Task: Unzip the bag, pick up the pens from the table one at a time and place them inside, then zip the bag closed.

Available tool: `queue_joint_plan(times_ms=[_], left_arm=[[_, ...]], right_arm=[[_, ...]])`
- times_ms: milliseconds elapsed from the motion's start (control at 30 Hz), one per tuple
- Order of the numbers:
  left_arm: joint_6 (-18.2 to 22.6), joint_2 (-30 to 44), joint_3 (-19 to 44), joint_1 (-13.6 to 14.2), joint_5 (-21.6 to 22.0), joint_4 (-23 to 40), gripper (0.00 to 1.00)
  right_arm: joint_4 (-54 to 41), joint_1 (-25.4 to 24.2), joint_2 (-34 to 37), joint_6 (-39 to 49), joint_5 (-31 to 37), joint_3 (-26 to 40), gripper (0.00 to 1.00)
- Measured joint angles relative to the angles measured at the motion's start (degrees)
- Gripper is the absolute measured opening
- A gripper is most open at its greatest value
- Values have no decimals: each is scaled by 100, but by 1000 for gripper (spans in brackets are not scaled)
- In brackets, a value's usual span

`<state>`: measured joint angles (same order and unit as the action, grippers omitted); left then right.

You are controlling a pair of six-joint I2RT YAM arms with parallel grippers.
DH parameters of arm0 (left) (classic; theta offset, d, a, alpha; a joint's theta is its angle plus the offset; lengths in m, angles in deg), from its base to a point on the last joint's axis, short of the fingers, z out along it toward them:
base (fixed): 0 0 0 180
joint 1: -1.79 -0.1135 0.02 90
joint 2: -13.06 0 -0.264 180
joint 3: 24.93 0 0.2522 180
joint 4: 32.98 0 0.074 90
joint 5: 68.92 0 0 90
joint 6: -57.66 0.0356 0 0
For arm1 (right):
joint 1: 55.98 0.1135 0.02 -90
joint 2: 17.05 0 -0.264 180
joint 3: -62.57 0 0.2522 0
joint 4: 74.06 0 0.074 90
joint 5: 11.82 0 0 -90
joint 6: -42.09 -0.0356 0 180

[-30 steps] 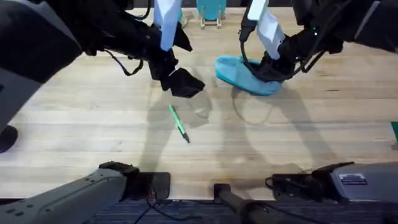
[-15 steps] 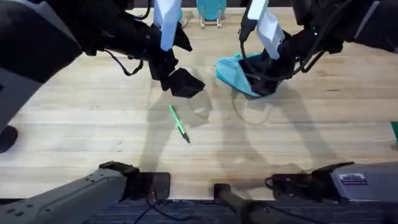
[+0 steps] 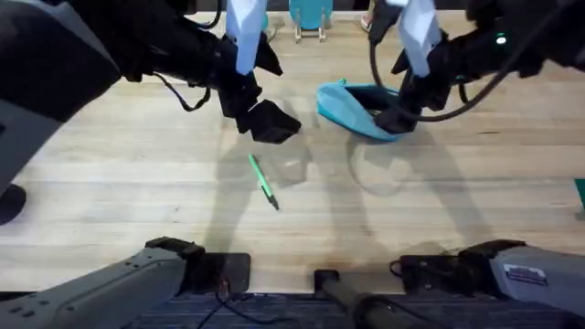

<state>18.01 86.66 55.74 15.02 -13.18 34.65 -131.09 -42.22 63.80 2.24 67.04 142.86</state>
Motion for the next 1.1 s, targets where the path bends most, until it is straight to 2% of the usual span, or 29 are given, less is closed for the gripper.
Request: queue_joint_plan(times_ms=[433, 567, 700, 933, 1100], left_arm=[[-3, 0, 0, 0, 0, 240, 993], [-322, 0, 0, 0, 89, 183, 993], [-1367, 0, 0, 0, 536, 162, 993], [-4034, 0, 0, 0, 1469, 252, 993], [-5647, 0, 0, 0, 1715, 450, 993]], right_arm=[[-286, 7, -1073, -1517, -67, 0, 997], [-317, 7, -1075, -1762, -71, 0, 998], [-325, 7, -1095, -1960, -69, 0, 997], [-531, 7, -1294, -2193, -71, 0, 998], [-539, 7, -1387, -2232, -71, 0, 998]])
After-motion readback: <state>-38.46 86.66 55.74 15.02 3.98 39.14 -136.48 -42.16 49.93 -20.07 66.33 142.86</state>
